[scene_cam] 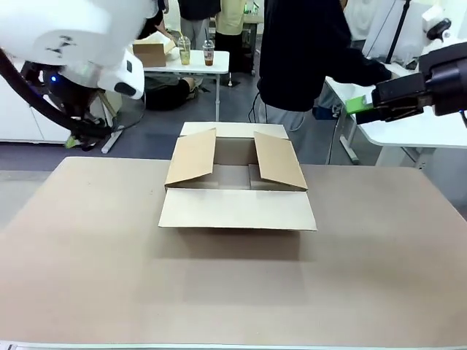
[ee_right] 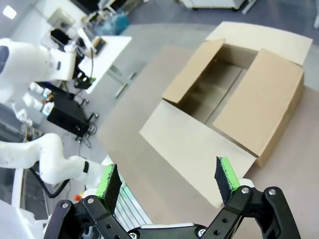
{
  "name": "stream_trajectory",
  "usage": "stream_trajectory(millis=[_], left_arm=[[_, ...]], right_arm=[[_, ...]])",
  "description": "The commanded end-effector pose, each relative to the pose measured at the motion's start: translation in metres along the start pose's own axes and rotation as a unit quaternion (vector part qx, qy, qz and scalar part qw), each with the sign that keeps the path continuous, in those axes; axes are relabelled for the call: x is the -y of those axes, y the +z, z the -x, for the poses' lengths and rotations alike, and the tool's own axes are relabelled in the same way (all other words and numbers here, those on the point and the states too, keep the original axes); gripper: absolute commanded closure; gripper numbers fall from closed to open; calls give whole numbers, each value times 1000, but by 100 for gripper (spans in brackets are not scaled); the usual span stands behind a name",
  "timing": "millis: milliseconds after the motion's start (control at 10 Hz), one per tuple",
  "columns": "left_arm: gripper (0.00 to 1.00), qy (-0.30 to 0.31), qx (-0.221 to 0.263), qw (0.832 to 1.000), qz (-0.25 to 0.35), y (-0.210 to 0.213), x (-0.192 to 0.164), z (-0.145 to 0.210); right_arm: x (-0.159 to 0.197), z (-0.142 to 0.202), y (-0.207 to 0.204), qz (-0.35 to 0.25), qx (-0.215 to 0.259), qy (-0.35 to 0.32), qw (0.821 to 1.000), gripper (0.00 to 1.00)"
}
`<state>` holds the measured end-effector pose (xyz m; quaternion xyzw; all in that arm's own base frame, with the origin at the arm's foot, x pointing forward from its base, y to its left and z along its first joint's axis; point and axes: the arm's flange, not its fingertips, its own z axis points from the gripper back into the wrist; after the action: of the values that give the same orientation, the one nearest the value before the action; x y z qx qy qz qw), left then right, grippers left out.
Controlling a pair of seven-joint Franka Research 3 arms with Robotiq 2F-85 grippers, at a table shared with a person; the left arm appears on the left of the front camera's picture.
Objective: Pack the gift set into the box.
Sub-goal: Place both hands on the side flaps of the Package Box and spread them outward.
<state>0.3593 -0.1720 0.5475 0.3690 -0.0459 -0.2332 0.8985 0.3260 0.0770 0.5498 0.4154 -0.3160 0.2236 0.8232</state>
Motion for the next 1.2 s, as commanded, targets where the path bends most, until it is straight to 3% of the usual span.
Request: stream_trajectory(millis=[0,200,300,400,1000,1100], left_arm=[[0,-99,-222,968,-62,25,-4,-19],[0,-131,-403,903,-72,43,-2,-44],[0,55,-171,984,-8,39,4,-36],[0,-42,-224,971,-69,16,5,-12],[0,-32,-234,970,-62,21,11,-18],[0,-66,-136,986,72,34,8,-20]], right_arm=[[1,0,-2,-10,8,11,1000,0],[1,0,-2,-10,8,11,1000,0],[1,0,-2,-10,8,11,1000,0],[1,0,-2,-10,8,11,1000,0],[1,0,-2,-10,8,11,1000,0],[1,0,-2,-10,8,11,1000,0]])
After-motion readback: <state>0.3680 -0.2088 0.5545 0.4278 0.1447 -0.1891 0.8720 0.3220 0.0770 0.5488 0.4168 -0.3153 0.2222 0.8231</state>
